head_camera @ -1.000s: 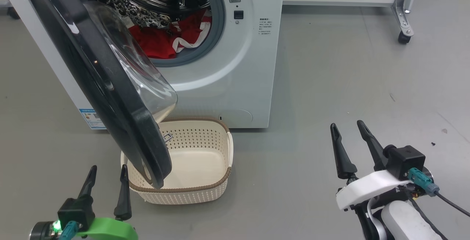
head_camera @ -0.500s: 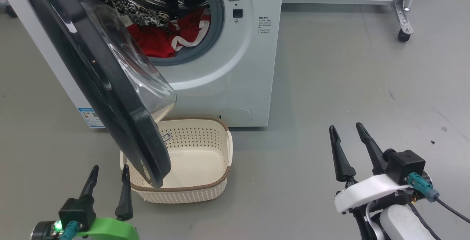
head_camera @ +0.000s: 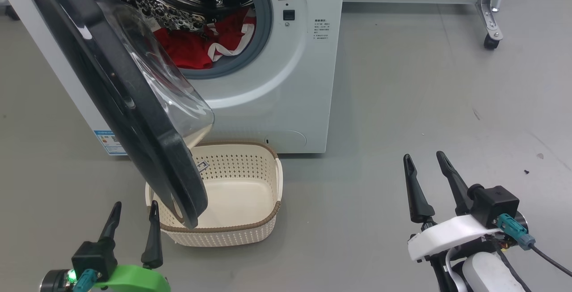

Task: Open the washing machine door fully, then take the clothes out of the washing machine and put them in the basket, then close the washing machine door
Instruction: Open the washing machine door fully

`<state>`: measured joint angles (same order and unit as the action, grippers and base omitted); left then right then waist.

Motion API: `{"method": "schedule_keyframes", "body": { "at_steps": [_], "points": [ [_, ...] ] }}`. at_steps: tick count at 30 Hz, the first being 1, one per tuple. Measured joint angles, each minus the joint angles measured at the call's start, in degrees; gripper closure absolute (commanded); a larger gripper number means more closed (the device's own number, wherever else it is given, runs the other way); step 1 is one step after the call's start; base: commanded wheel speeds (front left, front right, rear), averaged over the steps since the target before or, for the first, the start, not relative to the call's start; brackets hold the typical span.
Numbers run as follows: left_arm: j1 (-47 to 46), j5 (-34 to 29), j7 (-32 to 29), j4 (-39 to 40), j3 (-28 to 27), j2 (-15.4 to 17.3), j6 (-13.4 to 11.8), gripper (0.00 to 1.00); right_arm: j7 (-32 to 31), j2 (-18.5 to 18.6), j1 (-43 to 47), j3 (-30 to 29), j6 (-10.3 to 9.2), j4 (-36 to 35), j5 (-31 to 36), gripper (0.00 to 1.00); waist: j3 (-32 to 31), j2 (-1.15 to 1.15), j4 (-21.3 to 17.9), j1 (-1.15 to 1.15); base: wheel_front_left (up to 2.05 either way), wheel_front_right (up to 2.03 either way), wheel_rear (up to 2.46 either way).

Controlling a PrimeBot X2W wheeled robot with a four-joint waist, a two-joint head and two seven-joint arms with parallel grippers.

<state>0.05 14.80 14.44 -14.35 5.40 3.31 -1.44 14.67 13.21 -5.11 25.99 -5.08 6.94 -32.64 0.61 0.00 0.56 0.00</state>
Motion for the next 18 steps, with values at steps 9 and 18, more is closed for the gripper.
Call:
{"method": "schedule_keyframes", "body": {
  "at_steps": [9,18],
  "points": [
    [0.0,0.7,0.0,-0.3,0.1,-0.2,0.5,1.00,0.0,-0.6,1.0,-1.0,0.53,-0.1,0.5,0.00,0.1,0.00,0.0,0.00,0.00,0.00,0.00],
    [-0.2,0.9,0.0,1.0,-1.3,-0.2,0.5,1.00,0.0,-1.5,1.1,-1.6,1.23,-0.1,1.2,0.00,0.2,0.00,0.2,0.00,0.00,0.00,0.00]
  ]
}}
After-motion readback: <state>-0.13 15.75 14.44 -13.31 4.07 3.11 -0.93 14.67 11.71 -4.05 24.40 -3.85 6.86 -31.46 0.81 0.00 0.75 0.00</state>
